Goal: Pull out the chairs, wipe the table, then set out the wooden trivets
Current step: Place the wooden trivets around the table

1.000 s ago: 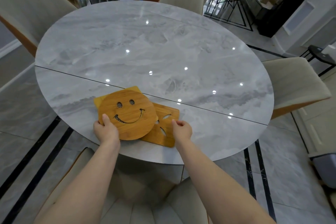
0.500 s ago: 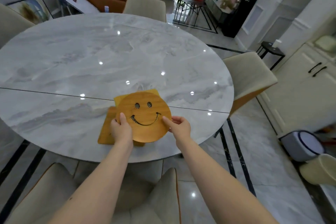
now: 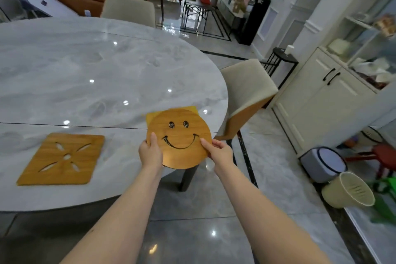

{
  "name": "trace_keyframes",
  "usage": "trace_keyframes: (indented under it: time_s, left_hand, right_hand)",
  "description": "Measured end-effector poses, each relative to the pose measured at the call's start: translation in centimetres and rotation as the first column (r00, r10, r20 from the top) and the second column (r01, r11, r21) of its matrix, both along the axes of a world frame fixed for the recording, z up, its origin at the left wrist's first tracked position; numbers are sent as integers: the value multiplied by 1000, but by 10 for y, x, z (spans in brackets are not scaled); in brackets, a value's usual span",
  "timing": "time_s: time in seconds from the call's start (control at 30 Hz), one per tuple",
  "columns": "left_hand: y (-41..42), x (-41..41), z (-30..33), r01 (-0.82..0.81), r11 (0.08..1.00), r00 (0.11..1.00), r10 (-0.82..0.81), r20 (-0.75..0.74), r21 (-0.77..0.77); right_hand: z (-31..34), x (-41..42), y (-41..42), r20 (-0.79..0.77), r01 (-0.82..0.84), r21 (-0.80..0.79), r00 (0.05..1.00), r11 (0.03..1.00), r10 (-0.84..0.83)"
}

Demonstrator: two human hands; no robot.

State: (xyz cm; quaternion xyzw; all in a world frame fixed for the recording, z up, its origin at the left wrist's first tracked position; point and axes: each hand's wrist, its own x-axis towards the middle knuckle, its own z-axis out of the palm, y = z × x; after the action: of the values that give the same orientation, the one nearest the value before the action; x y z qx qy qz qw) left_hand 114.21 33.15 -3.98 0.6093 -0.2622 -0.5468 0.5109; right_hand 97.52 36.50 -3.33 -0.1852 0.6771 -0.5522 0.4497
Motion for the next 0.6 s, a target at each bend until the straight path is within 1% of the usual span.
trace_keyframes:
  time_s: [0.07,0.13,0.2,0.27,0.47,0.6]
  left_hand:
    - [3,-32,0,18,1000,998,-18,-59,2]
    - [7,-68,2,51,999,995,-51,-90,-3]
    - [10,-96,7,79,997,991,-80,-110,-11]
    - [9,-119,12,91,996,989,-93,-116,-24]
    - [-12,-158,14,160,987,973,-160,-165,-17]
    - [-40,-172,13,160,987,966,-153,-210,17]
  right_hand:
    - [1,-33,3,-34,4,-8,999,1000,-4]
    - [4,-67,7,-43,53,-21,998,998,-53]
    - [7,-93,10,-5,95,-24,995,995,-95]
    - [9,-118,10,29,95,-14,995,995,-95]
    - [10,-161,-5,86,93,38,992,995,-96]
    - [12,-177,-30,144,93,55,984,994,-100]
